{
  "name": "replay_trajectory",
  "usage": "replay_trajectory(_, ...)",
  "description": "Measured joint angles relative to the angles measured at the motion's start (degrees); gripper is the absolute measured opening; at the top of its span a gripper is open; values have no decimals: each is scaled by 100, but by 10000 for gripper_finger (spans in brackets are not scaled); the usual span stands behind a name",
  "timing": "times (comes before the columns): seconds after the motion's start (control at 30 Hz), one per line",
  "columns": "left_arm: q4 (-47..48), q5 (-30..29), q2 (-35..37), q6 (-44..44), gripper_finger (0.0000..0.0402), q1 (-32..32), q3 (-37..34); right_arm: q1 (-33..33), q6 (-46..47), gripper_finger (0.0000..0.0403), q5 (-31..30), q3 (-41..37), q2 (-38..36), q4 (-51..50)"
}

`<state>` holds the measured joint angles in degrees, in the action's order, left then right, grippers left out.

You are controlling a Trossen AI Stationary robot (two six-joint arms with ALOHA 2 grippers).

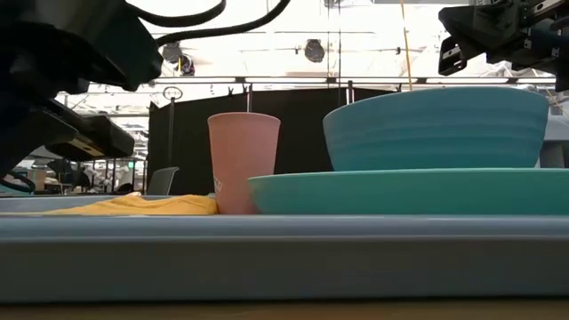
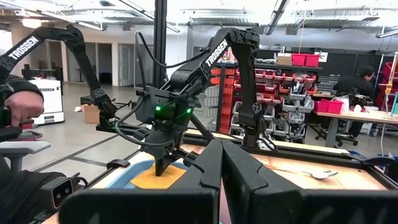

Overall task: Set up tray
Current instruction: Put the yellow napkin on the bottom left of the pink cup

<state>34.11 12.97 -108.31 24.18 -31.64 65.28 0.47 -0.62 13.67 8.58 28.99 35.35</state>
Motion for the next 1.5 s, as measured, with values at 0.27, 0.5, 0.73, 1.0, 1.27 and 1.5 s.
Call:
replay_trajectory(0.27,385,-1004,997,-173,24,117,-22,0,0,0,0,0,2,2)
replay_trajectory(0.5,1150,-1933,1624,-327,77,408,-14,0,0,0,0,0,0,48)
replay_trajectory(0.73,1508,-2143,1575,-991,167,1278,-64,0,35,0,0,0,2,46)
replay_trajectory(1.0,1514,-1289,1556,-1515,270,2215,-705,0,22,0,0,0,0,-9)
replay_trajectory(1.27,793,-695,1565,-1924,318,2637,-1238,0,20,0,-2,0,2,-22)
replay_trajectory(1.5,782,-690,1565,-2004,275,2756,-1375,0,-4,0,-7,0,2,-9)
